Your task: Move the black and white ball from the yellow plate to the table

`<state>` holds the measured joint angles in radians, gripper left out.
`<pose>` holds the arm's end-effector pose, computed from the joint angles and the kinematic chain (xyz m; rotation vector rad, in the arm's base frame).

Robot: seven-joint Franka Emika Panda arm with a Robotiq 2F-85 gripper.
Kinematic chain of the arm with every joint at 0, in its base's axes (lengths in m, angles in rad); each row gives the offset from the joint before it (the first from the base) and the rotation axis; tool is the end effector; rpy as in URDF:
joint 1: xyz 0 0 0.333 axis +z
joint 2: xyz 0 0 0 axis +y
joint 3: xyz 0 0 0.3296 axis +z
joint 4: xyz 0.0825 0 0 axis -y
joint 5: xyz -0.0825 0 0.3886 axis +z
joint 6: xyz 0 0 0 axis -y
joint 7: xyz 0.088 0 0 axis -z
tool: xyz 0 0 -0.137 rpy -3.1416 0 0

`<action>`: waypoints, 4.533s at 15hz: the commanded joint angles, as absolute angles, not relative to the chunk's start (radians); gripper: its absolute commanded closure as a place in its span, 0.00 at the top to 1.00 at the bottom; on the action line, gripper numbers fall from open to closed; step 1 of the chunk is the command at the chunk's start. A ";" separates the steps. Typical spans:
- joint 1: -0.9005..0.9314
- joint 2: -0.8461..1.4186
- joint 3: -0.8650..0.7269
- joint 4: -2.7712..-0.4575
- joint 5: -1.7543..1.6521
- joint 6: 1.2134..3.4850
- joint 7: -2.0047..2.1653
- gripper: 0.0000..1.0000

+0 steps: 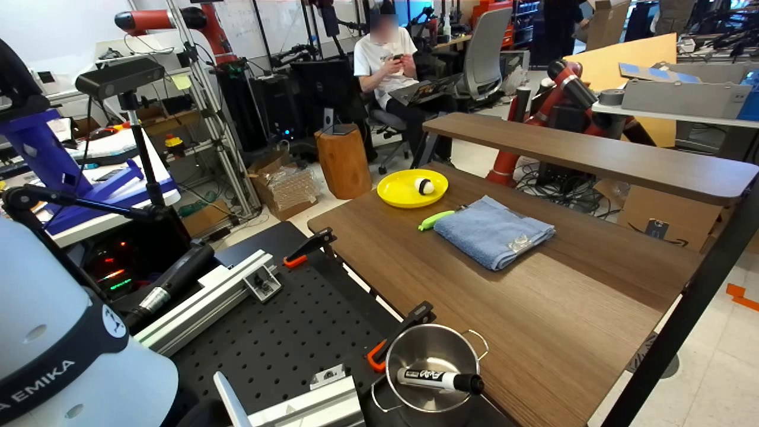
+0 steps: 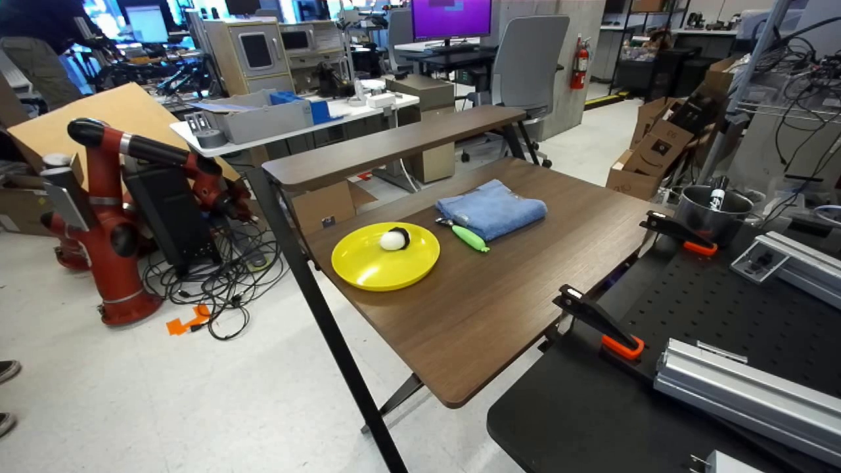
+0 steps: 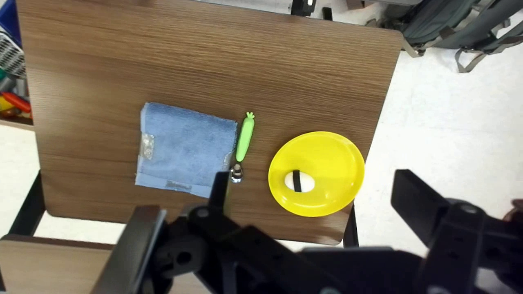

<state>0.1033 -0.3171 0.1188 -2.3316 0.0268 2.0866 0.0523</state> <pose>0.4478 0.1048 0.4482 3.1268 0.2394 0.1119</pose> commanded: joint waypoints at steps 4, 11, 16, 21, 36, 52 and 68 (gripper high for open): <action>0.103 -0.029 0.106 -2.204 0.107 2.202 0.076 1.00; 0.121 0.234 0.099 -2.055 0.069 2.222 0.189 1.00; 0.119 0.248 0.103 -2.063 0.063 2.244 0.180 1.00; 0.119 0.247 0.103 -2.059 0.063 2.243 0.182 1.00; 0.230 0.564 0.048 -1.929 0.028 2.552 0.362 1.00; 0.316 0.862 -0.040 -1.621 0.001 2.493 0.447 1.00; 0.338 0.886 -0.055 -1.572 -0.038 2.406 0.438 0.06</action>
<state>0.3263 0.8974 -0.0476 -1.5649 -0.0176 2.4409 0.4319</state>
